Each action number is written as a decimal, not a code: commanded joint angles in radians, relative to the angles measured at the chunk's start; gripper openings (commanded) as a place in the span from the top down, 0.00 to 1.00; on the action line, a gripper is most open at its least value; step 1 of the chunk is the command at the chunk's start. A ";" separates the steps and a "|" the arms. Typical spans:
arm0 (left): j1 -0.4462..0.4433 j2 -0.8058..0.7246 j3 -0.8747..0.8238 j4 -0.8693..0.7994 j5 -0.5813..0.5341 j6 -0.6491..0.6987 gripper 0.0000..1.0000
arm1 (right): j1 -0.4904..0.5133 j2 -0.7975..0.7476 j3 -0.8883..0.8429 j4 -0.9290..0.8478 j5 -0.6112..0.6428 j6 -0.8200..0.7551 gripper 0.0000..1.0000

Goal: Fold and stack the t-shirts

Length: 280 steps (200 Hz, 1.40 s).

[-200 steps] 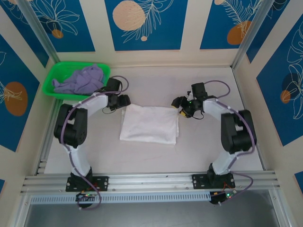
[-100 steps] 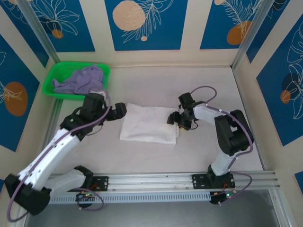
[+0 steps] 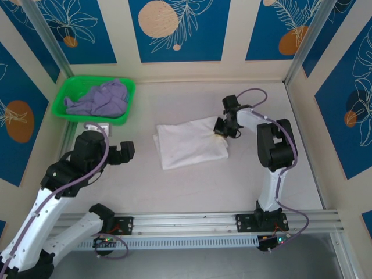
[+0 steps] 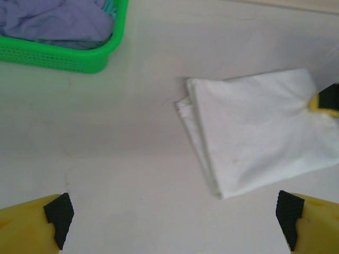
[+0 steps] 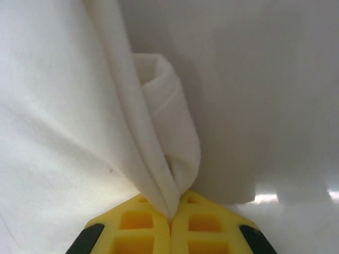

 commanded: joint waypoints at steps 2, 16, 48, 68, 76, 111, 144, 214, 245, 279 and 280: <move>-0.003 0.028 -0.054 0.026 -0.094 0.077 0.00 | -0.111 0.073 0.161 -0.066 0.052 -0.017 1.00; -0.001 0.048 -0.093 0.044 -0.075 0.088 0.00 | -0.164 0.133 0.273 -0.101 0.060 -0.032 1.00; 0.002 0.086 -0.132 0.057 -0.013 0.097 0.00 | -0.261 0.303 0.554 -0.214 0.094 -0.092 1.00; 0.009 0.091 -0.138 0.073 0.027 0.099 0.00 | -0.310 0.413 0.730 -0.276 0.106 -0.138 1.00; 0.014 0.091 -0.138 0.078 0.041 0.101 0.00 | -0.323 0.455 0.794 -0.304 0.119 -0.158 1.00; 0.043 0.096 -0.144 0.096 0.071 0.104 0.00 | -0.394 0.536 0.932 -0.332 0.139 -0.180 1.00; 0.070 0.108 -0.144 0.104 0.111 0.102 0.00 | -0.459 0.538 0.980 -0.321 0.153 -0.162 1.00; 0.088 0.123 -0.149 0.115 0.115 0.101 0.00 | -0.505 0.650 1.215 -0.318 0.118 -0.257 0.98; 0.097 0.137 -0.147 0.114 0.112 0.102 0.00 | -0.523 0.675 1.231 -0.297 0.111 -0.267 0.73; 0.119 0.138 -0.137 0.104 0.065 0.084 0.00 | -0.543 0.638 1.233 -0.336 0.164 -0.224 0.32; 0.119 0.138 -0.137 0.104 0.062 0.082 0.00 | -0.544 0.634 1.233 -0.337 0.163 -0.220 0.31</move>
